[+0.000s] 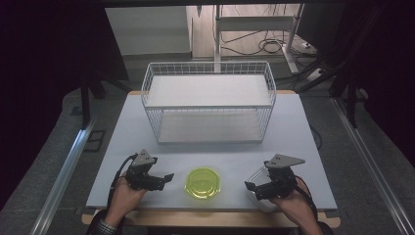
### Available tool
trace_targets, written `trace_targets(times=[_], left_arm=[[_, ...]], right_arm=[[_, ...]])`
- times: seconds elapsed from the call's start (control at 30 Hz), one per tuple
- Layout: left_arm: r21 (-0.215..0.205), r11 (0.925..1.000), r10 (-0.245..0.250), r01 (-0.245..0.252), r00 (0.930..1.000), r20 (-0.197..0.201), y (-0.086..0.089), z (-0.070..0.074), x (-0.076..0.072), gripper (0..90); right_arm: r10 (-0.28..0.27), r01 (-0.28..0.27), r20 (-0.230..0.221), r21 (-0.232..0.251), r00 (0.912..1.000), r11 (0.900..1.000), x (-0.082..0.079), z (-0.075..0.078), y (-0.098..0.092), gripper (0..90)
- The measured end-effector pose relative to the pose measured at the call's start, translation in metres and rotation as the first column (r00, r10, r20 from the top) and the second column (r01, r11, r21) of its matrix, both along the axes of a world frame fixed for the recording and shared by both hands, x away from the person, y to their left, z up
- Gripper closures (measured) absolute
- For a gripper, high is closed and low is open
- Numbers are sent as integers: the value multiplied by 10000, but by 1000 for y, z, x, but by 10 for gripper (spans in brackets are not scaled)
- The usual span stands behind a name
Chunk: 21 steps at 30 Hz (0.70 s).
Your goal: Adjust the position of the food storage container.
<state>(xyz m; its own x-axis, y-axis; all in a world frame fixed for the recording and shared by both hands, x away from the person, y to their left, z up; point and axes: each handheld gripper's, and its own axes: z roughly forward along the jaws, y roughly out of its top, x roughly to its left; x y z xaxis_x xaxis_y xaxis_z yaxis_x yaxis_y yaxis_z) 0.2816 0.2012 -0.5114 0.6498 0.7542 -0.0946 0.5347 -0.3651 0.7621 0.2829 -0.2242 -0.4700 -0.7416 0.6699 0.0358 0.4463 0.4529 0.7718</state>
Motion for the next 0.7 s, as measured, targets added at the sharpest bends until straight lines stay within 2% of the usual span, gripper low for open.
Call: trace_targets(times=[0.1, 0.17, 0.23, 0.3, 0.47, 0.53, 0.6, 0.63, 0.7], left_arm=[[61, 9998, -177, 178, 9998, -113, -2, -1, 1, 133], [292, 9987, -425, 426, 9991, -46, -6, 0, -1, 129], [552, 9979, -353, 350, 9994, 41, -9, 0, -2, 103], [677, 9974, -247, 249, 9997, -35, -10, 0, -2, 72], [302, 9991, -274, 284, 9991, -334, -8, 3, -2, 50], [-159, 9993, -328, 324, 9991, -281, -7, 6, -3, 42], [-325, 9989, -343, 334, 9990, -285, -7, 9, -4, 55], [-617, 9974, -380, 372, 9992, -131, -8, 14, -7, 81], [-782, 9955, -546, 544, 9985, -8, -11, 19, -10, 126]], right_arm=[[-33, 33, -40, -9, 10000, 10000, 0, 0, 0, 0], [-160, 163, -192, 154, 9997, 9997, 0, -1, 0, 3], [-266, 272, -231, 259, 9994, 9993, 1, -2, -1, 14], [-377, 385, -259, 336, 9990, 9987, 2, -3, -1, 32], [-498, 506, -210, 344, 9985, 9981, 3, -4, -3, 52], [-552, 559, -201, 346, 9983, 9978, 4, -4, -4, 55], [-596, 603, -198, 373, 9980, 9975, 4, -4, -4, 57], [-643, 650, -164, 446, 9978, 9969, 4, -4, -4, 64], [-647, 653, -140, 509, 9978, 9966, 4, -4, -5, 71]])
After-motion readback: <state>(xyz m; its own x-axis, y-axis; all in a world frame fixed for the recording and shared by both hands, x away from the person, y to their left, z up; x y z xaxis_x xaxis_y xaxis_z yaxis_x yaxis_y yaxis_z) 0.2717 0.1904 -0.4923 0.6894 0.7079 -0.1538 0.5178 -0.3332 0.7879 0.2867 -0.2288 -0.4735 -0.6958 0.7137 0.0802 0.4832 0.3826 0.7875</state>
